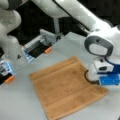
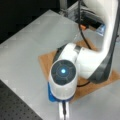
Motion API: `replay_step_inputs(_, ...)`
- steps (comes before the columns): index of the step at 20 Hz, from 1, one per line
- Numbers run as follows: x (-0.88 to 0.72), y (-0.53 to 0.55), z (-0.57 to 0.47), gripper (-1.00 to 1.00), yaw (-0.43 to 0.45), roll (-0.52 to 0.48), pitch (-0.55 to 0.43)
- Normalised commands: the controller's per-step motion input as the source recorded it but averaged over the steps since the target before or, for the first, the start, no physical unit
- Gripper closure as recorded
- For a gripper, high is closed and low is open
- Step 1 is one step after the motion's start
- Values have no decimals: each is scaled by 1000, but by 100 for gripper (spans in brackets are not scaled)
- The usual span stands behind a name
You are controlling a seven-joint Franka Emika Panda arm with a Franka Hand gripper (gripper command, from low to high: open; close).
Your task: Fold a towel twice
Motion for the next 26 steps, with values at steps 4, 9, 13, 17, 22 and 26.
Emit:
replay_step_inputs(4,184,40,-82,-100,16,-203,-14)
replay_step_inputs(9,99,41,-100,-100,23,-131,-16)
replay_step_inputs(13,13,-4,-90,-100,28,-30,-8)
replay_step_inputs(17,-96,-68,-120,-100,53,3,-30)
replay_step_inputs(22,-120,-82,-111,-100,44,4,-42)
replay_step_inputs(26,-110,-91,-97,-100,11,-5,-80)
